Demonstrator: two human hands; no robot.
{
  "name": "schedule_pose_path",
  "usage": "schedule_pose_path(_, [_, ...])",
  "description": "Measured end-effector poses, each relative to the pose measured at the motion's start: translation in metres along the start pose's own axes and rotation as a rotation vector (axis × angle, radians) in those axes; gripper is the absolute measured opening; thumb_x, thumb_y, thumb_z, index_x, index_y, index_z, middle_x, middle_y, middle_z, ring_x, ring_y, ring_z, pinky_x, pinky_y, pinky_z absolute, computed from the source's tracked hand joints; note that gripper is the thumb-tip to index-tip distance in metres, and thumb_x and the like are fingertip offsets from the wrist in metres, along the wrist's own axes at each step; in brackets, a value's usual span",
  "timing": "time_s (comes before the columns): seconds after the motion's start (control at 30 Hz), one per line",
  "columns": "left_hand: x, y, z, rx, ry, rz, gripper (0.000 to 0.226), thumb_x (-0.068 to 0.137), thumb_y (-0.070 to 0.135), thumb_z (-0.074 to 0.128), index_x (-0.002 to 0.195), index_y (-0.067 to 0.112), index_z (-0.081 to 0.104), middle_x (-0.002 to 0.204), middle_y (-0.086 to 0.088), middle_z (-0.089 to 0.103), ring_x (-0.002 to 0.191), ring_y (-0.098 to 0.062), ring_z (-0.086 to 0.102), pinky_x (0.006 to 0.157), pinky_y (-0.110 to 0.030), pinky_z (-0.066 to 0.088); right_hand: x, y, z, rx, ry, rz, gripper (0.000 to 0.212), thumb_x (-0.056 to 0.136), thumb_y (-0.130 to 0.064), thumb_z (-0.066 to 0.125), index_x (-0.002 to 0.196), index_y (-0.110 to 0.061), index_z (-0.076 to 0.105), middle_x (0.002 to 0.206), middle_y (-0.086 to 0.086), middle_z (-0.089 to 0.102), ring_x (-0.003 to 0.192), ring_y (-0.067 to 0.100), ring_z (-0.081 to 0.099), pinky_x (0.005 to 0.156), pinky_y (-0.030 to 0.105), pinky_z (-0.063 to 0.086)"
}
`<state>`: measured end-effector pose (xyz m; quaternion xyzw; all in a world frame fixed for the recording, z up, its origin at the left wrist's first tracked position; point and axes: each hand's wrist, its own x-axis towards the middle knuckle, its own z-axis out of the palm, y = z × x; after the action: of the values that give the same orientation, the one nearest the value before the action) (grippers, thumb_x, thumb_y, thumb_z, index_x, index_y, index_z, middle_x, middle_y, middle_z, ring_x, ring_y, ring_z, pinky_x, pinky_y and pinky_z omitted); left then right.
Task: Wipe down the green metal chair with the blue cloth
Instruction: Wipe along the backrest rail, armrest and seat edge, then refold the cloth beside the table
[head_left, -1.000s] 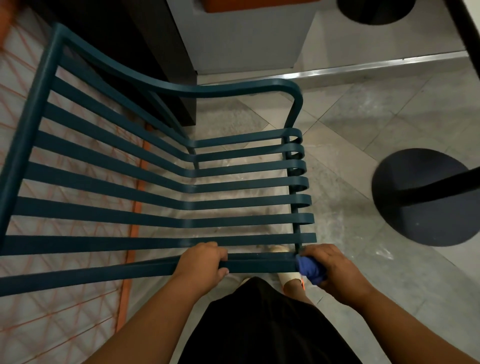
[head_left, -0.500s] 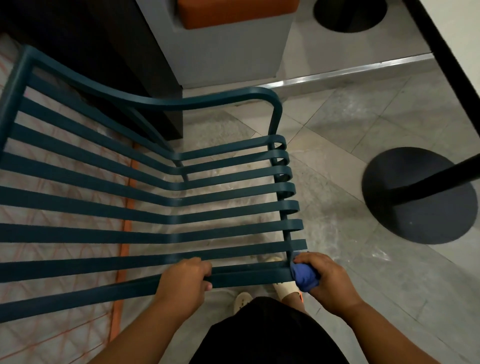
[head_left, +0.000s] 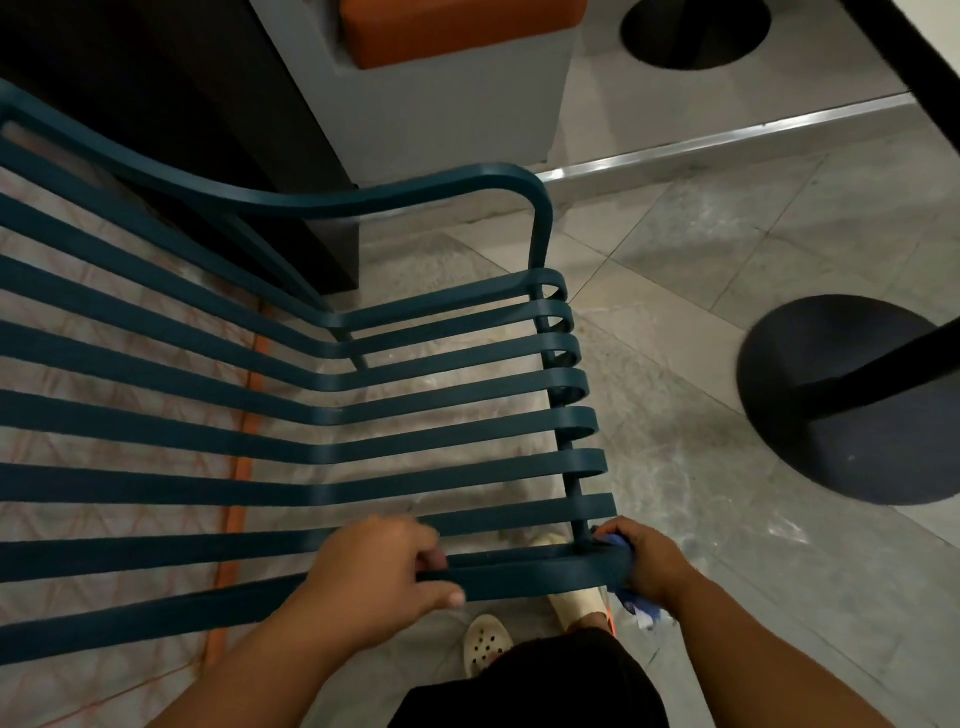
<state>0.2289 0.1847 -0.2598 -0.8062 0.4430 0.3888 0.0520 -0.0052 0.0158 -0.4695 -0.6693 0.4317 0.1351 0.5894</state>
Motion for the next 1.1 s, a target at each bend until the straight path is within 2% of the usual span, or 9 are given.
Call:
schedule_pose_path(0.1, [0.016,0.031,0.005,-0.011,0.06,0.107,0.035,0.076,0.063,0.062,0.1,0.039,0.066,0.098,0.019,0.059,0.09,0.001,0.053,0.077,-0.025,0.049,0.012,0.001,0.002,0.013,-0.066,0.068,0.029,0.084,0.003,0.062,0.103,-0.019,0.065,0.107,0.005,0.061,0.091,0.02,0.057,0.066,0.011,0.046])
schedule_pose_path(0.2, [0.028,0.056,0.008,0.042,0.066,0.17,0.032,0.082,0.058,0.059,0.103,0.036,0.068,0.1,0.015,0.062,0.093,-0.007,0.055,0.08,-0.032,0.05,0.005,0.0,-0.009,0.13,-0.083,0.154,0.032,0.086,0.005,0.055,0.099,-0.02,0.07,0.102,0.006,0.068,0.098,0.028,0.061,0.083,0.034,0.053])
schedule_pose_path(0.37, [0.037,0.068,0.015,0.014,0.003,0.166,0.024,0.083,0.051,0.062,0.09,0.03,0.071,0.092,0.011,0.066,0.086,-0.008,0.057,0.079,-0.034,0.051,-0.011,-0.013,-0.024,0.54,-0.056,0.331,0.028,0.06,-0.003,0.056,0.086,0.005,0.061,0.081,0.021,0.061,0.073,0.033,0.056,0.065,0.036,0.046])
schedule_pose_path(0.47, [0.04,0.072,0.018,-0.014,0.007,0.155,0.018,0.083,0.045,0.065,0.087,0.028,0.07,0.094,0.011,0.063,0.087,-0.008,0.056,0.082,-0.033,0.05,0.001,-0.011,-0.011,0.688,-0.022,0.436,0.017,0.078,-0.001,0.049,0.091,0.006,0.058,0.084,0.021,0.057,0.079,0.034,0.053,0.072,0.039,0.044])
schedule_pose_path(0.6, [0.047,0.071,0.019,-0.063,-0.042,0.111,0.016,0.082,0.042,0.068,0.087,0.028,0.071,0.094,0.012,0.065,0.089,-0.007,0.058,0.084,-0.034,0.051,0.021,-0.006,0.007,0.721,0.005,0.478,0.018,0.084,-0.001,0.047,0.097,0.007,0.056,0.09,0.025,0.056,0.082,0.037,0.054,0.076,0.044,0.047])
schedule_pose_path(0.77, [0.047,0.074,0.018,-0.052,-0.034,0.079,0.015,0.081,0.041,0.07,0.084,0.026,0.071,0.091,0.011,0.067,0.087,-0.007,0.059,0.083,-0.033,0.051,0.014,-0.015,0.012,0.782,0.014,0.481,0.021,0.09,-0.006,0.043,0.101,0.008,0.055,0.092,0.029,0.056,0.077,0.039,0.056,0.046,0.036,0.054])
schedule_pose_path(0.8, [0.046,0.075,0.018,-0.045,-0.024,0.072,0.016,0.081,0.041,0.069,0.084,0.026,0.071,0.092,0.01,0.067,0.087,-0.007,0.059,0.083,-0.033,0.051,0.007,-0.019,0.009,0.79,0.019,0.474,0.023,0.09,-0.005,0.043,0.103,0.008,0.056,0.091,0.027,0.058,0.078,0.039,0.056,0.047,0.035,0.054])
schedule_pose_path(0.9, [0.041,0.08,0.018,-0.017,-0.007,0.045,0.016,0.083,0.042,0.067,0.085,0.026,0.069,0.094,0.009,0.067,0.088,-0.009,0.059,0.081,-0.032,0.051,-0.022,-0.037,-0.006,0.755,0.067,0.409,0.021,0.09,-0.004,0.042,0.098,0.004,0.06,0.089,0.023,0.061,0.083,0.037,0.057,0.067,0.037,0.05])
schedule_pose_path(1.1, [0.032,0.083,0.009,-0.075,-0.053,-0.054,0.016,0.082,0.044,0.067,0.091,0.03,0.069,0.097,0.009,0.067,0.092,-0.011,0.06,0.082,-0.032,0.051,-0.091,-0.096,-0.041,0.598,0.016,0.3,0.024,0.081,-0.016,0.05,0.091,0.003,0.059,0.068,0.02,0.057,0.059,0.028,0.054,0.059,0.033,0.043])
